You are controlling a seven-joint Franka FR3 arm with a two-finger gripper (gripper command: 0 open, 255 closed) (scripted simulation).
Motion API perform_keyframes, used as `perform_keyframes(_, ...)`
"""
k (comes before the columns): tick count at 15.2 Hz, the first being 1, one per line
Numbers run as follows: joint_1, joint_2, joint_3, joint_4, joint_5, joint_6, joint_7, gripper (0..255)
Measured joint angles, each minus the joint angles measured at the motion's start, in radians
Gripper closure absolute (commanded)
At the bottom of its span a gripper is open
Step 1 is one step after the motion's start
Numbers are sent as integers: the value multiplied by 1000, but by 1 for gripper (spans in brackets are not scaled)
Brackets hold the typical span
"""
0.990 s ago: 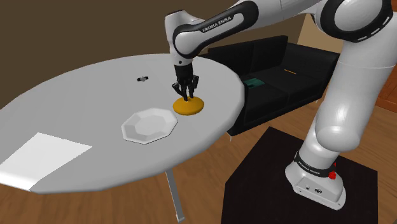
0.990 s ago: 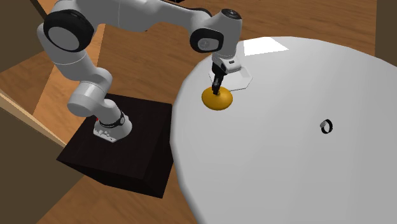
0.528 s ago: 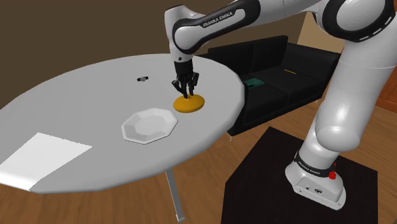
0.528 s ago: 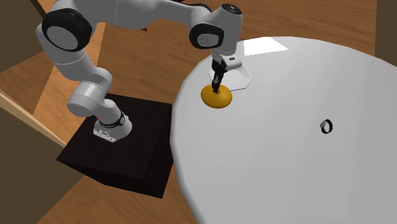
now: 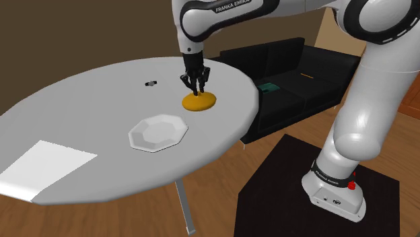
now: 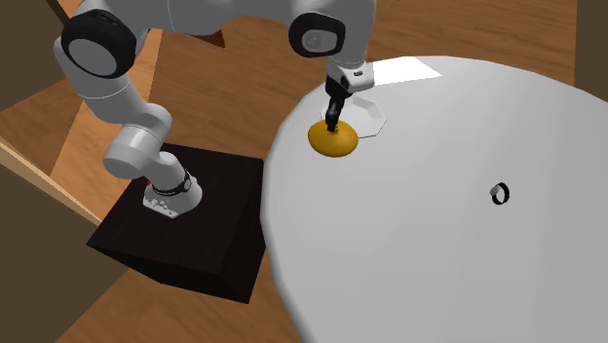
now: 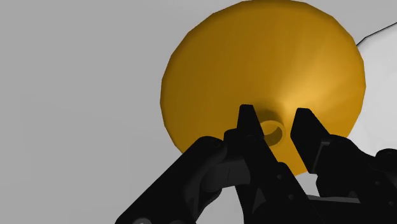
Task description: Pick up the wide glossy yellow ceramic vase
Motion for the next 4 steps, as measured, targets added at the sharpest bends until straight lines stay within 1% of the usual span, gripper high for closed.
perform_keyframes(4, 0, -1, 0, 47, 0, -48, -2, 255)
